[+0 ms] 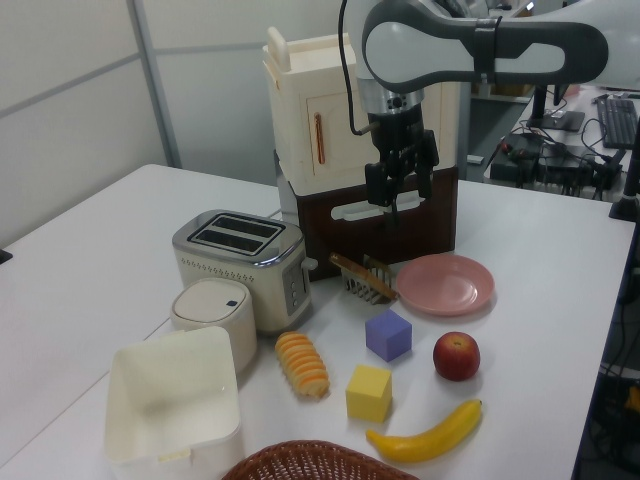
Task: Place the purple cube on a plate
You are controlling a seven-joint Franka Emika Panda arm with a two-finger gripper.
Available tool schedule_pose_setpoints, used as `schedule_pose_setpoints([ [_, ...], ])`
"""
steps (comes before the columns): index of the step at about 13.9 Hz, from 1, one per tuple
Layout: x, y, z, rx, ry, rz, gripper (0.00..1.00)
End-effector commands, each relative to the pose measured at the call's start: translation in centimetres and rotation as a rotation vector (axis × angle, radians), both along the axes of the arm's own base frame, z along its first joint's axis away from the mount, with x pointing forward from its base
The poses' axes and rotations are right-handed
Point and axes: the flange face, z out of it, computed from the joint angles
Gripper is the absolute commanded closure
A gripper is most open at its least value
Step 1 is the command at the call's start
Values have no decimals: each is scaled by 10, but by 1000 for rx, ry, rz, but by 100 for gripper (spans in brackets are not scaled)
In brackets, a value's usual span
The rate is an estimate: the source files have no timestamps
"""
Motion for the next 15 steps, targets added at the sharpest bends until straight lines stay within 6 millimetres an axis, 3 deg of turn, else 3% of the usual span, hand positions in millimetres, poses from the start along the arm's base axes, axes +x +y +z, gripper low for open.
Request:
schedule_pose_setpoints([
  [1,4,-5,10,20,-38,-1,0],
  [15,3,-11,9,23,-30,-9,0],
])
